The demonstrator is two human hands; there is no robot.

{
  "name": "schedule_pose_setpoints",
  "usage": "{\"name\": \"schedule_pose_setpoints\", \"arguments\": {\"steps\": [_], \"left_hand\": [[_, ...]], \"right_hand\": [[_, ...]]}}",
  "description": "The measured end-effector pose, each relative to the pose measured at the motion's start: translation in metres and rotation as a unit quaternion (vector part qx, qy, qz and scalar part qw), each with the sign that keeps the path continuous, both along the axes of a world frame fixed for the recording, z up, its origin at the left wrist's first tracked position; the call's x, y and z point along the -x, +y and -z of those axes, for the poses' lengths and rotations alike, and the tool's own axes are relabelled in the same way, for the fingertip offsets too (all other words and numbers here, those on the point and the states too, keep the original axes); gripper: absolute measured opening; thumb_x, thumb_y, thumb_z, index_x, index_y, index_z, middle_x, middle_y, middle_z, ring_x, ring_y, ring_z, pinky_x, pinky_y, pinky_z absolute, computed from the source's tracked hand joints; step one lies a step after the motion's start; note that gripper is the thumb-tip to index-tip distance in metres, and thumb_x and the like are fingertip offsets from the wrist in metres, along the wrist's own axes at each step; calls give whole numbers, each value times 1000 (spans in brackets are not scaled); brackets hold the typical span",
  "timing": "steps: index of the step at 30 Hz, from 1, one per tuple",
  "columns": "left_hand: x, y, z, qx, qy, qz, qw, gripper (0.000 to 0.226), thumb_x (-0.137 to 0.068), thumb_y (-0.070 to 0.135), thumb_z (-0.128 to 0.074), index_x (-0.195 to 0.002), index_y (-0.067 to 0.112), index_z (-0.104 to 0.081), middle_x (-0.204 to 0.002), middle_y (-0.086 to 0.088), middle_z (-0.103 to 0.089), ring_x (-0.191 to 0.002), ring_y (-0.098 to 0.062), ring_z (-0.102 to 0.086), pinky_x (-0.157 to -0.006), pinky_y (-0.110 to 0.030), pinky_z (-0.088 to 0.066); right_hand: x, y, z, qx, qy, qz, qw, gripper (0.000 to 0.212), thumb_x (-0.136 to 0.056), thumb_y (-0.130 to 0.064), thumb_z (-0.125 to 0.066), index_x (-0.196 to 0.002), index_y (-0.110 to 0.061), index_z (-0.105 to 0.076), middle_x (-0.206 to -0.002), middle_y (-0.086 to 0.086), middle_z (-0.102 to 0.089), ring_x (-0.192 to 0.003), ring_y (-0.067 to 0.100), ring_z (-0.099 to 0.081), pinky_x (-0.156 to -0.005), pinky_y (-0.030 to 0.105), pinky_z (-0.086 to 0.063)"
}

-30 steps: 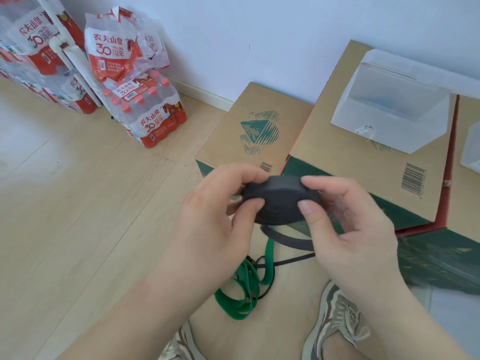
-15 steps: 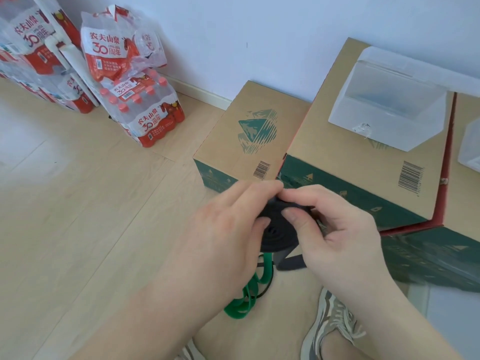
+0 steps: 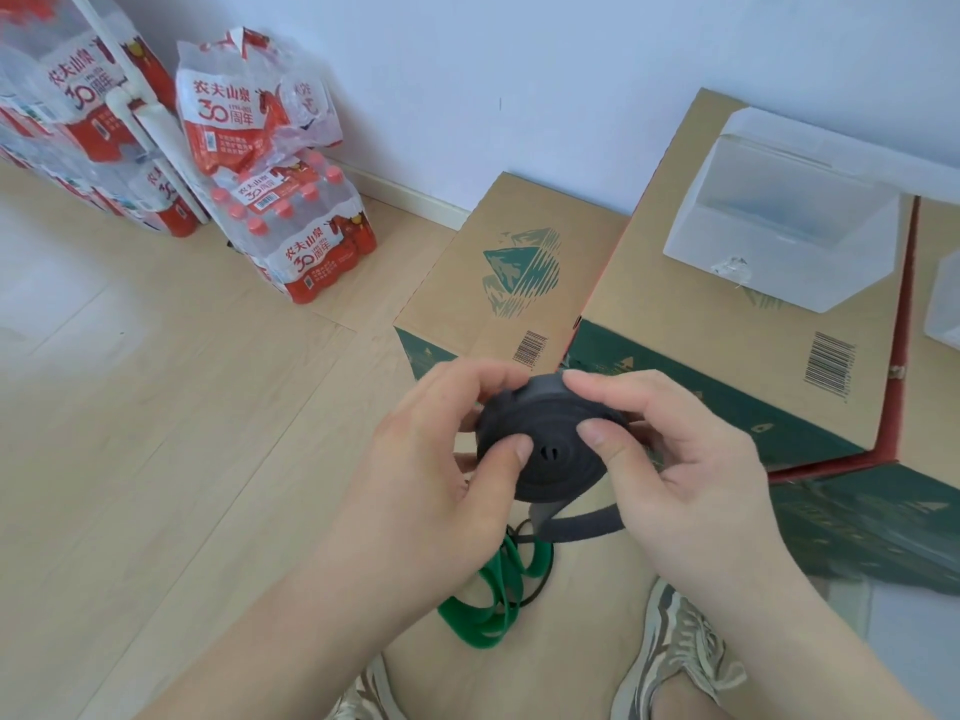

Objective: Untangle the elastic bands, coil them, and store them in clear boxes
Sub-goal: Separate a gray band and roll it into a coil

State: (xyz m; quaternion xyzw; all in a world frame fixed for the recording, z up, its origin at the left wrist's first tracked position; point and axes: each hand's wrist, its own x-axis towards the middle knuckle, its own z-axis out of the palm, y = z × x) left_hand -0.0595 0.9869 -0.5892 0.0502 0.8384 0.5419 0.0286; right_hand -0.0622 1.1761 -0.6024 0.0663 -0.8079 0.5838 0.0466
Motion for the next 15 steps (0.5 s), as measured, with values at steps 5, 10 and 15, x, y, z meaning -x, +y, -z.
{"name": "schedule_pose_setpoints", "arguments": {"steps": [5, 10, 15], "left_hand": [[2, -4, -2, 33, 2, 2, 999, 33, -90, 9, -75, -104, 36, -63, -97, 19, -71, -97, -7, -69, -76, -29, -63], [4, -9, -5, -42, -40, -20, 998, 37, -87, 6, -78, -95, 39, -66, -92, 14, -74, -90, -12, -70, -66, -36, -63], [3, -9, -4, -73, -5, -35, 997, 46, -90, -4, -72, -104, 40, -67, -102, 21, -71, -97, -8, -70, -68, -18, -59]], "right_hand": [[-1, -2, 2, -33, 16, -34, 999, 44, -88, 14, -71, -108, -25, -81, -100, -7, -70, -100, 17, -68, -80, 21, -55], [0, 0, -6, 40, -55, 20, 997, 38, -83, 1, -81, -102, -31, -76, -97, -14, -77, -98, 8, -73, -82, 17, -58], [0, -1, -7, 41, -65, 25, 997, 33, -87, 0, -77, -98, -31, -72, -101, -18, -76, -101, 7, -72, -84, 15, -56]]}}
